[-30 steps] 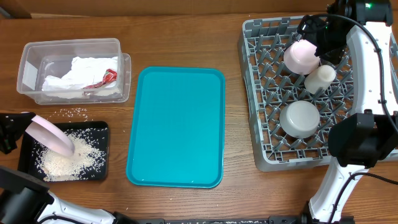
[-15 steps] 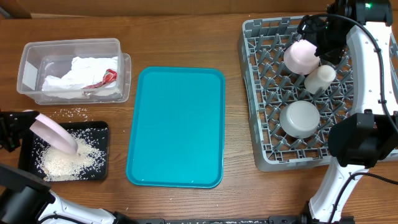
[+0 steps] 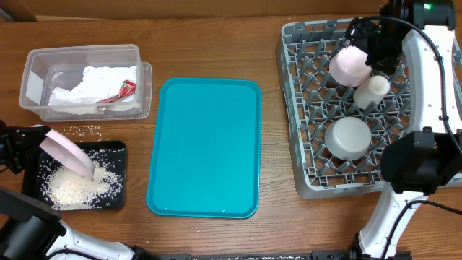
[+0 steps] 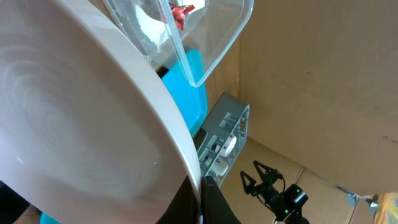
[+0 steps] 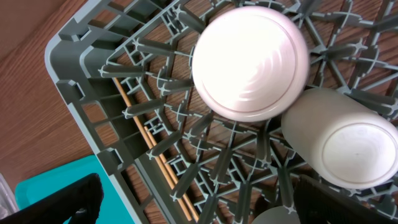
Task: Sort waste into correct bins and load items into the dishwasher
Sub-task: 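Tilt the pink plate to pour the rice onto the black tray, then carry the emptied plate back and set it on the teal tray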
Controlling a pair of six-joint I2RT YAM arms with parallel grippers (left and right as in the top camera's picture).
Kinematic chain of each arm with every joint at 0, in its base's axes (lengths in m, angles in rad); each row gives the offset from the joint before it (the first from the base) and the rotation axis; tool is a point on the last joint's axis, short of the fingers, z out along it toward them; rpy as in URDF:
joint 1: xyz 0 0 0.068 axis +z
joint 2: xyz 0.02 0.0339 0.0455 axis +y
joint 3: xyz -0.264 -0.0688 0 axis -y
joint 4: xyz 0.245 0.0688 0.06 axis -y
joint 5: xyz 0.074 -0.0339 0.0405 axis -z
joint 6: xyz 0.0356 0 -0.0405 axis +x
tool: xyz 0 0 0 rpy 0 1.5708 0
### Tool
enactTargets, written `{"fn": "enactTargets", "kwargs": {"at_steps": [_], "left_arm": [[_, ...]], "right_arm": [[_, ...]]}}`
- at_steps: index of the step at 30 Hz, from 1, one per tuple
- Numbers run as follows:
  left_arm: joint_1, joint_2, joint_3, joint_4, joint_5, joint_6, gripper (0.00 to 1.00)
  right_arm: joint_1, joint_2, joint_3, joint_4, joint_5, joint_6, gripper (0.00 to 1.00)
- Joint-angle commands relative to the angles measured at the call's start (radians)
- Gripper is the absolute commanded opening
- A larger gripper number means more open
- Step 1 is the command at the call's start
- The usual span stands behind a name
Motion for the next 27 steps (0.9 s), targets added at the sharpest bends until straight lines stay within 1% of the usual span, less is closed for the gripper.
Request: {"fn": "enactTargets", "kwargs": {"at_steps": [1,5,10,14,16,17,18,20,23,24,27], "left_arm": [[-0.018,-0.05,-0.013,-0.004,-0.001,-0.006,0.04],[-0.074,-0.088,-0.015,-0.004,-0.009,-0.014,0.04],[-0.237,-0.197,-0.017,-0.004,-0.01,-0.045,0.04],[-0.426,-0.277,-0.017,-0.004,-0.106,-0.143,0.04],[-0.528,-0.295,-0.017,-0.001,-0.137,-0.161,0.04],[-0.649,-0.299,-0.017,0.023,-0.158,-0.172,0.04],[-0.713,-0.298,-0.018,0.05,-0.18,-0.199,0.04],[-0.834,-0.293,-0.02,0.129,-0.267,-0.297,0.04],[-1.017,-0.271,-0.02,0.263,-0.518,-0.51,0.04],[-1.068,-0.261,-0.02,0.296,-0.59,-0.563,0.04],[-1.226,-0.206,-0.02,0.392,-0.805,-0.669,0.04]], "right_arm": [[-0.002,-0.012,0.028,0.003,-0.005,0.005,1.0],[-0.002,-0.012,0.028,0.003,-0.005,0.005,1.0],[-0.002,-0.012,0.028,0.003,-0.005,0.005,1.0],[-0.002,-0.012,0.028,0.003,-0.005,0.005,1.0],[-0.002,-0.012,0.028,0.003,-0.005,0.005,1.0],[-0.002,-0.012,0.028,0.003,-0.005,0.005,1.0],[-0.002,-0.012,0.028,0.003,-0.005,0.005,1.0],[-0.002,-0.012,0.028,0.003,-0.005,0.005,1.0],[-0.002,-0.012,0.028,0.003,-0.005,0.005,1.0],[-0.002,-0.012,0.028,0.003,-0.005,0.005,1.0],[-0.002,-0.012,0.028,0.003,-0.005,0.005,1.0]]}}
